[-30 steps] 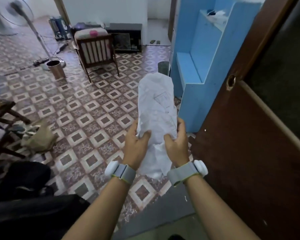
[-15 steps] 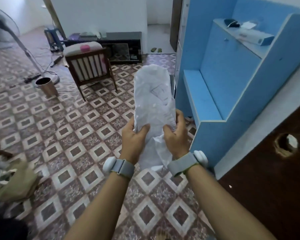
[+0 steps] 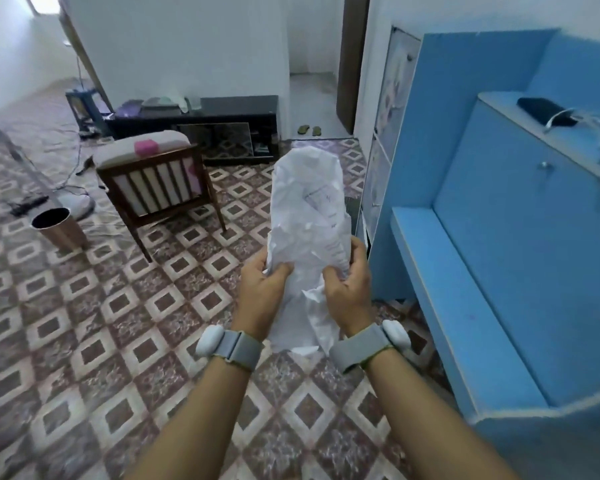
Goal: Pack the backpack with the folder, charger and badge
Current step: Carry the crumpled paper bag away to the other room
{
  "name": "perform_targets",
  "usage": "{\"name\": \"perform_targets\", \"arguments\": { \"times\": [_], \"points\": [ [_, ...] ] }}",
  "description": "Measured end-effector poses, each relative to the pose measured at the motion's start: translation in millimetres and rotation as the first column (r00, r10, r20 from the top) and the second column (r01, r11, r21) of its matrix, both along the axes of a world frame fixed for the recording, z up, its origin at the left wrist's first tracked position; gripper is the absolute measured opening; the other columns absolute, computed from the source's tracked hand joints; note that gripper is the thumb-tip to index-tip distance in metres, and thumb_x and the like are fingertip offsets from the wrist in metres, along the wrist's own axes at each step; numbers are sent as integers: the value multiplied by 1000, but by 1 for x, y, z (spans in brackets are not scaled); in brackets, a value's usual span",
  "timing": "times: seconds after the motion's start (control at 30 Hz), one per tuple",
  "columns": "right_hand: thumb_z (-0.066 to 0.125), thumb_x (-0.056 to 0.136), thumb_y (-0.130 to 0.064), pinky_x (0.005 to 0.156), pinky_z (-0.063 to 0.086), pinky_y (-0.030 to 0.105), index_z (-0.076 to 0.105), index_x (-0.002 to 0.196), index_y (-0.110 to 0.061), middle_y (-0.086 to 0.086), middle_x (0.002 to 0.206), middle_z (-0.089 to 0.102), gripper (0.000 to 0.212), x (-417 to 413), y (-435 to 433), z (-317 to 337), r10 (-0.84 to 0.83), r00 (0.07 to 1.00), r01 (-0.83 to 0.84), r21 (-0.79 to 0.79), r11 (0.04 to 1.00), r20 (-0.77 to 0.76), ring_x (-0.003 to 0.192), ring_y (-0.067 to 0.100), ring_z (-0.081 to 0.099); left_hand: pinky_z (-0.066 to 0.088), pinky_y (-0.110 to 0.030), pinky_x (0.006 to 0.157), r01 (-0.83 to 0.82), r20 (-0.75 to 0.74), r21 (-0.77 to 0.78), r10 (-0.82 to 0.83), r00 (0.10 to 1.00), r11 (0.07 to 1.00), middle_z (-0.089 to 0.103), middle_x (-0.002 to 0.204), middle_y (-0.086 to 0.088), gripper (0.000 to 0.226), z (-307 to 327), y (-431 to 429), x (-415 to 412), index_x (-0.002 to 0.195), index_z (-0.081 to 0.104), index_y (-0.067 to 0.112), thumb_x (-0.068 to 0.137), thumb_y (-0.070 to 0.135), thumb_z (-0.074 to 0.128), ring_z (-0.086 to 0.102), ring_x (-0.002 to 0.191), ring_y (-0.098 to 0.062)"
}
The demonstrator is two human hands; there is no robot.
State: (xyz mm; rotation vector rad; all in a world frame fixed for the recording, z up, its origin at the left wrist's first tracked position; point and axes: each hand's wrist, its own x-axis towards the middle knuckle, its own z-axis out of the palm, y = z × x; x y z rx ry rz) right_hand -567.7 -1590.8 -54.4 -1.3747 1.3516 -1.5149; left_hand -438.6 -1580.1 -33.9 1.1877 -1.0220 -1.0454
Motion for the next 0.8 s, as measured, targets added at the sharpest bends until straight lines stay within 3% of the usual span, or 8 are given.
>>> {"name": "perform_targets", "arguments": {
  "times": [0.1,0.17,0.3,0.37,0.47,0.57,0.7,0.8],
  "points": [
    [50,74,-14,66,46,11,50,122,-18,-19,97,62,48,7,-86,6,-37,999,37,9,999,-5,79,-9,59,58,-30,67,19,-27,10,-19,999,1000,76,83,3,29,8,-88,4,92,70,16,90,-7,51,71,77,-18],
    [50,75,-16,66,46,13,50,123,-21,-21,97,62,48,7,-168,8,-96,995,97,26,995,-34,81,-10,59,58,-31,65,73,-38,13,-73,997,997,75,81,0,29,13,-175,4,91,70,13,89,-8,49,70,75,-19],
    [49,78,-19,74,48,21,49,119,-32,-21,100,64,43,8,-236,4,-128,992,128,32,991,-16,86,-2,61,58,-30,62,96,-17,26,-96,995,995,75,79,1,28,8,-248,2,89,70,15,90,-5,50,70,72,-19],
    [47,82,-23,81,48,30,50,118,-33,-16,105,65,38,6,-267,-2,-184,983,184,26,983,-18,93,10,62,59,-38,67,119,-6,51,-119,993,992,76,86,-5,22,4,-283,0,92,71,14,87,2,53,71,79,-29],
    [43,83,-22,76,47,32,51,118,-30,-17,98,61,37,-1,-355,-12,-226,974,227,20,974,-35,89,16,60,57,-52,78,125,-4,90,-125,992,988,75,94,-13,23,-9,-372,-6,96,72,13,80,13,56,69,89,-40],
    [42,79,-17,73,45,32,53,123,-18,-12,97,57,45,-8,-445,-10,-244,969,244,4,970,-30,81,12,55,58,-50,80,107,-24,130,-105,994,986,76,92,-9,19,-12,-465,-19,93,72,16,87,8,55,70,91,-38],
    [43,79,-16,72,41,23,52,128,-15,-10,103,58,50,-22,-555,-6,-197,980,198,30,980,-32,84,5,52,59,-38,72,112,-38,152,-108,993,982,75,87,-3,23,-3,-574,-31,93,69,16,91,2,51,70,81,-24],
    [41,80,-17,72,41,13,50,130,-16,-13,106,59,50,-28,-624,-11,-139,989,141,47,989,-41,88,0,52,59,-41,76,130,-23,165,-128,992,978,75,90,-3,25,-5,-646,-31,94,69,18,91,2,50,71,83,-24]
  ]
}}
